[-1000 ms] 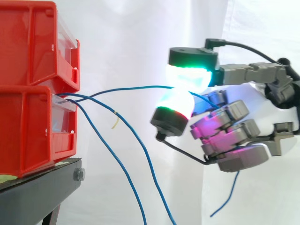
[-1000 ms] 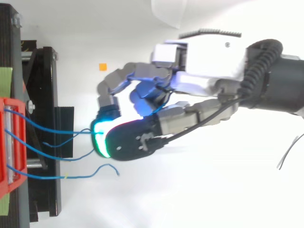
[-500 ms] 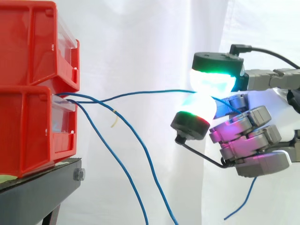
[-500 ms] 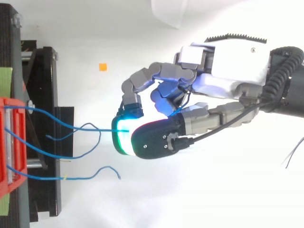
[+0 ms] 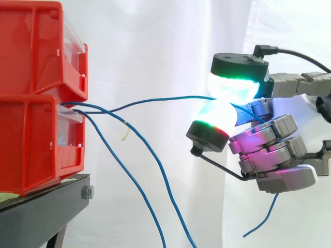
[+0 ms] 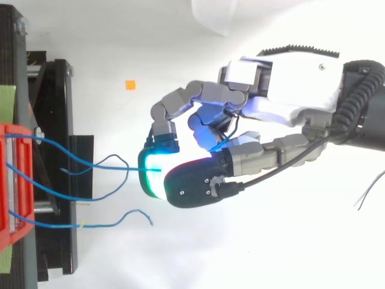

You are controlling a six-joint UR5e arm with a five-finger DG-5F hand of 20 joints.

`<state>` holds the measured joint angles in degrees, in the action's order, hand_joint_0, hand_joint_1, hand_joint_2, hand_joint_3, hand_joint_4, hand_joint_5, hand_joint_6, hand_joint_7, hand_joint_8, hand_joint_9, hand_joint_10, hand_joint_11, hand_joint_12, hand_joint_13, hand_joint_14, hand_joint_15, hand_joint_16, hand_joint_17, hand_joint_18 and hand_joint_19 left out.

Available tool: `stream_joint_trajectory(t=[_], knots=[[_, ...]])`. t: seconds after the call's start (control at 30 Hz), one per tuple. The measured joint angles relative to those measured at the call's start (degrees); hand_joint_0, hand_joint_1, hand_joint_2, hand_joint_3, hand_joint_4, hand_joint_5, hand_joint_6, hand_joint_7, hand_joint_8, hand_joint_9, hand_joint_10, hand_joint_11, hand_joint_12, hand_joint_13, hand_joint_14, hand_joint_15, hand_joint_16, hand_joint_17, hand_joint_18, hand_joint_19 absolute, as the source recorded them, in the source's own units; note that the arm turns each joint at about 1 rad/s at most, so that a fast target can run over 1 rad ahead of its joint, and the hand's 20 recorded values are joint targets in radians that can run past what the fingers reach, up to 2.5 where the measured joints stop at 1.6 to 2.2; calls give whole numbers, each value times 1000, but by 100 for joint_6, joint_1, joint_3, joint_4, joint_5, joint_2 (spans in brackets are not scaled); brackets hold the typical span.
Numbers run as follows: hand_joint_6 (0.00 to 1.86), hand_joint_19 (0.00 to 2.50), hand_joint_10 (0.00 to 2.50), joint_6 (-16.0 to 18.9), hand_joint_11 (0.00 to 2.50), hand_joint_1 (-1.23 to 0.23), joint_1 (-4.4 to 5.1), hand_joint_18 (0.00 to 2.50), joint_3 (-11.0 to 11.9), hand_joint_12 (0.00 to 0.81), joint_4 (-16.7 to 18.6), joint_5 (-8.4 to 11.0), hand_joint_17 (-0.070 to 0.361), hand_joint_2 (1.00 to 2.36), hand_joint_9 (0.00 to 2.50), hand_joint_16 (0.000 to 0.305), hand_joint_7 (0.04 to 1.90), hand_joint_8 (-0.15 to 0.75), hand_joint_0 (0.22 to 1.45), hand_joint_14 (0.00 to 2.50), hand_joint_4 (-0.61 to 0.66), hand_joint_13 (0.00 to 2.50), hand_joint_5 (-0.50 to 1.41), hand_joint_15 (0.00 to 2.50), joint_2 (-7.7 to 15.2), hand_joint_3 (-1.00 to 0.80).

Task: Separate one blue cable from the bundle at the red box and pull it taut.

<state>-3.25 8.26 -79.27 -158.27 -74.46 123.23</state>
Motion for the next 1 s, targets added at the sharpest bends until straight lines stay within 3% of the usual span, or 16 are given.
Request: stream_joint_trajectory(t=[1.0], knots=[[873,1213,1670,-14,1443,-762,0,1279,-1,384,-2,2,113,1025,686,50,1216,338,611,2157,73,828,-165,1501,1,102]])
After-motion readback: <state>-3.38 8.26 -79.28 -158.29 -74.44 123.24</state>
